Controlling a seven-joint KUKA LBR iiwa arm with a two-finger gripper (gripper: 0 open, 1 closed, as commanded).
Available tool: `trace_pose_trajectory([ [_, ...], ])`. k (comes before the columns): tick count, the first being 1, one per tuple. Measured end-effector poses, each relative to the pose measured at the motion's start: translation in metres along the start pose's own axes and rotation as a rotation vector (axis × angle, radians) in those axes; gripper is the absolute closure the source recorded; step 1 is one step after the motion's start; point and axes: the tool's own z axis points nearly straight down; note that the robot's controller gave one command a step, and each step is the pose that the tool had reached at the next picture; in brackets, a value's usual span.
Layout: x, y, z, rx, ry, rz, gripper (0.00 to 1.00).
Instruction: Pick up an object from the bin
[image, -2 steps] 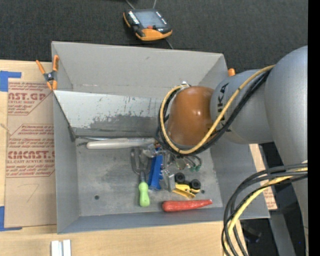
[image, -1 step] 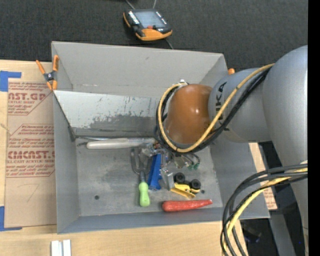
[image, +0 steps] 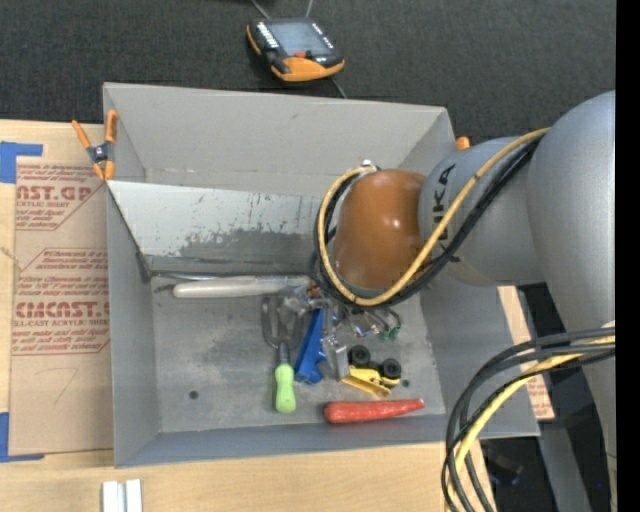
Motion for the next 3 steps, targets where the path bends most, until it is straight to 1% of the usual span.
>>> trace_pose_trajectory([
  [1,-0.005,0.002,-0.004,-0.001,-0.004,0.001,1.0],
  [2,-0.005,0.002,-0.004,-0.001,-0.004,0.001,1.0],
  [3,-0.005,0.002,-0.027,-0.001,-0.005,0.001,1.0],
])
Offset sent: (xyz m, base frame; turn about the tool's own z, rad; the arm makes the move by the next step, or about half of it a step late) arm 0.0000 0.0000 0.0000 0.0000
